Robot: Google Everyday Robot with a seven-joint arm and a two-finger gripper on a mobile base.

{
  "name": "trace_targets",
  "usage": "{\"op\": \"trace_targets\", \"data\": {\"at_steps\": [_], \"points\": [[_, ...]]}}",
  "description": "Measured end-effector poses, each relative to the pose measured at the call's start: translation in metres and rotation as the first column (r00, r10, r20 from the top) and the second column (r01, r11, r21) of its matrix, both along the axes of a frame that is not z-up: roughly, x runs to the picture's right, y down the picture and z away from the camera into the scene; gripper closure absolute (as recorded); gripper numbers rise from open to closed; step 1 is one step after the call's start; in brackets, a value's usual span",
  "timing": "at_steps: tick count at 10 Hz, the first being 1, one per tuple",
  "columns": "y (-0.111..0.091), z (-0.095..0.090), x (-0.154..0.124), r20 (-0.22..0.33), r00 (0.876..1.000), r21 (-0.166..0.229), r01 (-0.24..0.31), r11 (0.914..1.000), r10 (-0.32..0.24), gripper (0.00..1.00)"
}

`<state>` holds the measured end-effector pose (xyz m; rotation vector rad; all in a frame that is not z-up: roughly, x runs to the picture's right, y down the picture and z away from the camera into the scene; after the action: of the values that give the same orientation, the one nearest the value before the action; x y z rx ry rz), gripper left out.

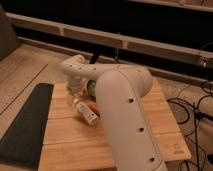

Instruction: Stand the bottle upright

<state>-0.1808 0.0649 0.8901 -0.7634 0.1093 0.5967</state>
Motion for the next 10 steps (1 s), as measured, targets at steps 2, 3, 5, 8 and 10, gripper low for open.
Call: {"op": "trace_targets", "data": {"at_steps": [2,3,5,8,10], "points": [[0.007,0.007,0.012,-0.058,0.998,-0.02,-0.001,0.9998,0.0,0.35],[0.011,0.008,0.015,-0.075,0.997,-0.031,-0.002,0.9995,0.0,0.35],[0.013,0.008,0.017,-0.082,0.997,-0.036,-0.002,0.9993,-0.001,0.35],[0.014,0.008,0.016,-0.082,0.997,-0.039,-0.001,0.9992,-0.002,0.35],[0.023,0.01,0.014,-0.09,0.996,-0.061,-0.001,0.9981,-0.004,0.35]]}}
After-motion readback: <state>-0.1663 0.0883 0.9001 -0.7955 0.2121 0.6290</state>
